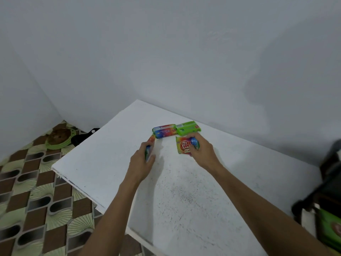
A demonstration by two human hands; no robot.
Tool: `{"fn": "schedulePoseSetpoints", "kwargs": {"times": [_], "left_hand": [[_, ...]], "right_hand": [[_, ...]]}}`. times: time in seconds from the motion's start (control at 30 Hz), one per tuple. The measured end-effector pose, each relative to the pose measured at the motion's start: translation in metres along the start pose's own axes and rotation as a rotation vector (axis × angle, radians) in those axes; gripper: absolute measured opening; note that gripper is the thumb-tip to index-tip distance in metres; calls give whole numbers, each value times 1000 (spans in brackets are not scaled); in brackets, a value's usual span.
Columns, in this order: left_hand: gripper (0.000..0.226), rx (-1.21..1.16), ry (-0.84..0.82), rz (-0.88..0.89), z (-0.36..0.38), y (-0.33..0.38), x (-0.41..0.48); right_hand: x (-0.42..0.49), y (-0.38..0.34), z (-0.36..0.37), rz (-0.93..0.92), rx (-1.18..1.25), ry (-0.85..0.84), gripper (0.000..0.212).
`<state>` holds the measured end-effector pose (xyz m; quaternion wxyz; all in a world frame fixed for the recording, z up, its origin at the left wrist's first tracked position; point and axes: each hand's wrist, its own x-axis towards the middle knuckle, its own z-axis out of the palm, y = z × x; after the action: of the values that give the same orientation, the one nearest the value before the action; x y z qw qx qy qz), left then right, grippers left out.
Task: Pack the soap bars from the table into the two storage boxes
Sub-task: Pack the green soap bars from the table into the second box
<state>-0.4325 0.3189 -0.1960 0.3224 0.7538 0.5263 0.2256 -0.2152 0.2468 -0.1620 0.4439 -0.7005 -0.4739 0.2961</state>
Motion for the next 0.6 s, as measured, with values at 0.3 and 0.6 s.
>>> {"fn": "schedulePoseSetpoints", "kwargs": {"times": [0.3, 0.6], "left_hand": [[41, -370, 93, 29, 23, 62, -50], [23, -518, -87, 251, 75, 146, -94]], "right_hand": [[-71, -2, -79, -23, 228, 178, 27], [-169, 2, -183, -78, 182, 318, 23]]}}
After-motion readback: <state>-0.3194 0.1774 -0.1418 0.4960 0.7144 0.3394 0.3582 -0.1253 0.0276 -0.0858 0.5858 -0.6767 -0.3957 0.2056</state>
